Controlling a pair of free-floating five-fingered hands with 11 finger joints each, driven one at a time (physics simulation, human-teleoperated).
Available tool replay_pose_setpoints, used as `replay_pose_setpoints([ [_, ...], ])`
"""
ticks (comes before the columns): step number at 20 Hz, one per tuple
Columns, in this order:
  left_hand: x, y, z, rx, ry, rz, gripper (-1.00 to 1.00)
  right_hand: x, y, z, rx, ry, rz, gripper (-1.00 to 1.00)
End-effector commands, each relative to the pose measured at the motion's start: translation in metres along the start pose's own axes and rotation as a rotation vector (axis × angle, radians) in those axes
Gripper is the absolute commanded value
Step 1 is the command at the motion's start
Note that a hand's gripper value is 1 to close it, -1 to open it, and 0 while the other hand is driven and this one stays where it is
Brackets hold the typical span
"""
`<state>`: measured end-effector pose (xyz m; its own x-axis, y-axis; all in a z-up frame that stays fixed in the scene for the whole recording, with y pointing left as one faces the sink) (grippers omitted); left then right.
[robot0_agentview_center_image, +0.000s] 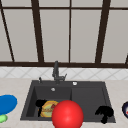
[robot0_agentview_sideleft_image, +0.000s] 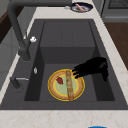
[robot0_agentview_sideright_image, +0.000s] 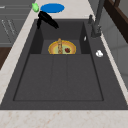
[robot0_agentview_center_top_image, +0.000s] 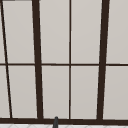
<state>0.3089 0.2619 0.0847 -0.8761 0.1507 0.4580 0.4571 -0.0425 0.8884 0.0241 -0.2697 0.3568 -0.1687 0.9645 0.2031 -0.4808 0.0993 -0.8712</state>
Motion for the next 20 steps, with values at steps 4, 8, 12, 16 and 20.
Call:
replay_pose_setpoints([
  [4, 0.028, 0.009, -0.005, -0.091, 0.057, -0.075, -1.0, 0.0, 0.0, 0.0, 0.0, 0.0, 0.0, 0.0],
  [8, 0.044, 0.017, -0.008, -0.106, 0.052, -0.15, -1.0, 0.0, 0.0, 0.0, 0.0, 0.0, 0.0, 0.0],
  [12, 0.066, 0.026, -0.011, -0.119, 0.064, -0.139, -1.0, 0.0, 0.0, 0.0, 0.0, 0.0, 0.0, 0.0],
  [16, 0.084, 0.04, -0.012, -0.121, 0.076, -0.124, -1.0, 0.0, 0.0, 0.0, 0.0, 0.0, 0.0, 0.0],
  [20, 0.105, 0.055, -0.014, -0.123, 0.081, -0.124, -1.0, 0.0, 0.0, 0.0, 0.0, 0.0, 0.0, 0.0],
])
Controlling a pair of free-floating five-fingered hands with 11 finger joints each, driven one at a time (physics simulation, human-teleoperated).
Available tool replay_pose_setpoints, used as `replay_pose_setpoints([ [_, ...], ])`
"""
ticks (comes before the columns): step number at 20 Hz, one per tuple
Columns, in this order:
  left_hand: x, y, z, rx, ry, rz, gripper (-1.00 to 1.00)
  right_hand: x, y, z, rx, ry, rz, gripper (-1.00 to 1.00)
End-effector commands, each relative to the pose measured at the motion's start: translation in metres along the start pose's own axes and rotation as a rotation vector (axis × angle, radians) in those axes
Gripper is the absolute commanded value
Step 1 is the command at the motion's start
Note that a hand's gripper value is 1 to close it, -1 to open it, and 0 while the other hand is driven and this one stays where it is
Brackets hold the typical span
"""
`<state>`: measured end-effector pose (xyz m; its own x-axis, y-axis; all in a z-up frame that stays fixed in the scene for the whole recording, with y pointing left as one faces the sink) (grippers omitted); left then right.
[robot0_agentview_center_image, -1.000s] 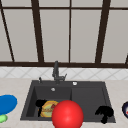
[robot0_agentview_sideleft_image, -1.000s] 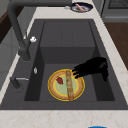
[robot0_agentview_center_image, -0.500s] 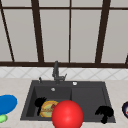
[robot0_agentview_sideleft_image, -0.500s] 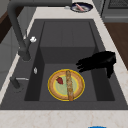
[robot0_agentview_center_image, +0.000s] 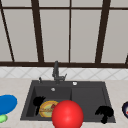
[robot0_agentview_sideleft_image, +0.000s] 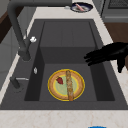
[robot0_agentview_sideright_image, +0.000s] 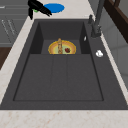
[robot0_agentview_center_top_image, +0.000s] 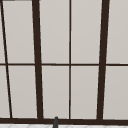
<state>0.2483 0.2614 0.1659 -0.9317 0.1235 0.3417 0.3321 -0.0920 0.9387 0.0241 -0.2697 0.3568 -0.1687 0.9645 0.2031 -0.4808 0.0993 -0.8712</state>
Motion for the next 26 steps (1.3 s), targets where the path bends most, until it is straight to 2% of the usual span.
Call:
replay_pose_setpoints([
  [1, 0.016, 0.017, 0.0, -0.061, 0.036, 0.0, -1.0, 0.0, 0.0, 0.0, 0.0, 0.0, 0.0, 0.0],
  [5, 0.037, 0.031, -0.001, -0.08, 0.032, 0.004, -1.0, 0.0, 0.0, 0.0, 0.0, 0.0, 0.0, 0.0],
  [7, 0.05, 0.036, -0.011, -0.087, 0.035, -0.02, -1.0, 0.0, 0.0, 0.0, 0.0, 0.0, 0.0, 0.0],
  [10, 0.067, 0.044, -0.016, -0.094, 0.037, -0.028, -1.0, 0.0, 0.0, 0.0, 0.0, 0.0, 0.0, 0.0],
  [20, 0.127, 0.058, -0.038, -0.135, 0.046, 0.003, -1.0, 0.0, 0.0, 0.0, 0.0, 0.0, 0.0, 0.0],
  [26, 0.162, 0.049, -0.057, -0.146, 0.053, 0.018, -1.0, 0.0, 0.0, 0.0, 0.0, 0.0, 0.0, 0.0],
])
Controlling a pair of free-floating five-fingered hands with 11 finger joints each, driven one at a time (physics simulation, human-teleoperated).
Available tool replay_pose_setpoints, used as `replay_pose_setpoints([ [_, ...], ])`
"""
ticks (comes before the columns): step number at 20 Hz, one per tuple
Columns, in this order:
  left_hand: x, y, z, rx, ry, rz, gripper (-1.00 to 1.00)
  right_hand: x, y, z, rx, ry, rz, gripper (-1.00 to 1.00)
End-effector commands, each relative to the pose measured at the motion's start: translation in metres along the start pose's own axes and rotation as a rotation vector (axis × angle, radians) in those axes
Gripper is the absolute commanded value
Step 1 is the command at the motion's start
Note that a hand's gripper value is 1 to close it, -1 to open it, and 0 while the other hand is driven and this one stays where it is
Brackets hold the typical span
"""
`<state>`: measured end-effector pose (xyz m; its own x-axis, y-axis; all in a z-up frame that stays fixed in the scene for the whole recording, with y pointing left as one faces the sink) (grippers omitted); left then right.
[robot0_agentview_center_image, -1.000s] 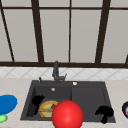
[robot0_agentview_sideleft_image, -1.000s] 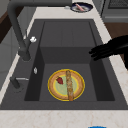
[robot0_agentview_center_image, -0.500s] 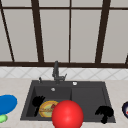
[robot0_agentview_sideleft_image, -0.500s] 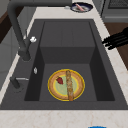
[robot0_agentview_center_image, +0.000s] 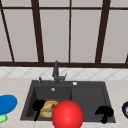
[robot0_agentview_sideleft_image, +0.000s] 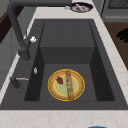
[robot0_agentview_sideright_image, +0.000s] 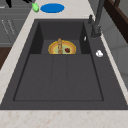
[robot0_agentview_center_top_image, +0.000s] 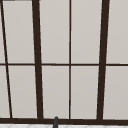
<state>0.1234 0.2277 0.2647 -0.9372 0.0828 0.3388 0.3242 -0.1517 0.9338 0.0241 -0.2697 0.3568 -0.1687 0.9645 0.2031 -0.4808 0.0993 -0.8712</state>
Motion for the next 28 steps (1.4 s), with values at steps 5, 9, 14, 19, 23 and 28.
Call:
replay_pose_setpoints([
  [5, 0.054, -0.017, -0.021, -0.061, 0.012, 0.039, -1.0, 0.0, 0.0, 0.0, 0.0, 0.0, 0.0, 0.0],
  [9, 0.077, -0.031, -0.028, -0.096, 0.034, 0.036, -1.0, 0.0, 0.0, 0.0, 0.0, 0.0, 0.0, 0.0],
  [14, 0.07, -0.028, -0.024, -0.018, 0.01, 0.008, -1.0, 0.0, 0.0, 0.0, 0.0, 0.0, 0.0, 0.0],
  [19, 0.07, -0.028, -0.023, -0.032, 0.004, -0.001, 0.0, 0.0, 0.0, 0.001, 0.005, 0.002, -0.005, -1.0],
  [23, 0.07, -0.028, -0.024, -0.024, 0.01, -0.016, 0.0, 0.002, 0.0, 0.001, 0.012, 0.0, 0.002, -1.0],
  [28, 0.07, -0.028, -0.024, -0.019, 0.013, -0.028, 0.0, 0.019, -0.004, -0.015, 0.01, 0.018, 0.015, -1.0],
])
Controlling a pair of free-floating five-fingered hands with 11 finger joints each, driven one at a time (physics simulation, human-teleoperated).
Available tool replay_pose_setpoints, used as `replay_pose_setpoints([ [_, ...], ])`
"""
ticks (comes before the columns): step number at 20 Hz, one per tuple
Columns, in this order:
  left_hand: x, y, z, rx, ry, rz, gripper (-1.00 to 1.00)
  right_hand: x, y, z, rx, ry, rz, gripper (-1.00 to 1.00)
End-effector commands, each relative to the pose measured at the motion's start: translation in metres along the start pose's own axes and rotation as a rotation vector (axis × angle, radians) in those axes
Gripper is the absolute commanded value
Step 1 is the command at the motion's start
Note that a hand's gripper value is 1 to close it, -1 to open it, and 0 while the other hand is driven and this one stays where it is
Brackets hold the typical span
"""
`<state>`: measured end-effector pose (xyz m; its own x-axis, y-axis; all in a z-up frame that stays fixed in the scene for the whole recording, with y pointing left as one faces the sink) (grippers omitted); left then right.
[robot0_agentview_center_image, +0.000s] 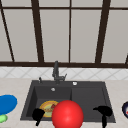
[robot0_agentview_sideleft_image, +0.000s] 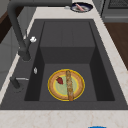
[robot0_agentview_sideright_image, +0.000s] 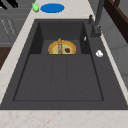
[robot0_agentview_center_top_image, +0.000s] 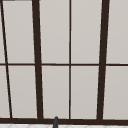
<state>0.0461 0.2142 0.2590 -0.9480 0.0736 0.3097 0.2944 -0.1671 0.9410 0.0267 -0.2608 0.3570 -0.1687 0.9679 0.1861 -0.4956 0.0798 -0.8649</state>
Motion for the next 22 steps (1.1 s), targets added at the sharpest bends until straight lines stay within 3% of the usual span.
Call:
replay_pose_setpoints([
  [1, 0.0, 0.0, 0.0, 0.0, 0.0, 0.0, 0.0, 0.01, -0.005, -0.016, -0.012, 0.013, 0.0, -1.0],
  [7, 0.0, 0.0, 0.0, 0.004, 0.003, -0.006, 0.0, 0.009, 0.024, -0.059, -0.056, 0.014, 0.05, -1.0],
  [15, -0.001, 0.0, 0.0, 0.006, 0.005, -0.01, 0.0, 0.008, 0.008, -0.101, -0.168, 0.014, 0.067, -1.0],
  [22, -0.001, 0.0, 0.0, 0.007, 0.006, -0.012, 0.0, 0.026, 0.002, -0.164, -0.185, 0.027, 0.088, -1.0],
])
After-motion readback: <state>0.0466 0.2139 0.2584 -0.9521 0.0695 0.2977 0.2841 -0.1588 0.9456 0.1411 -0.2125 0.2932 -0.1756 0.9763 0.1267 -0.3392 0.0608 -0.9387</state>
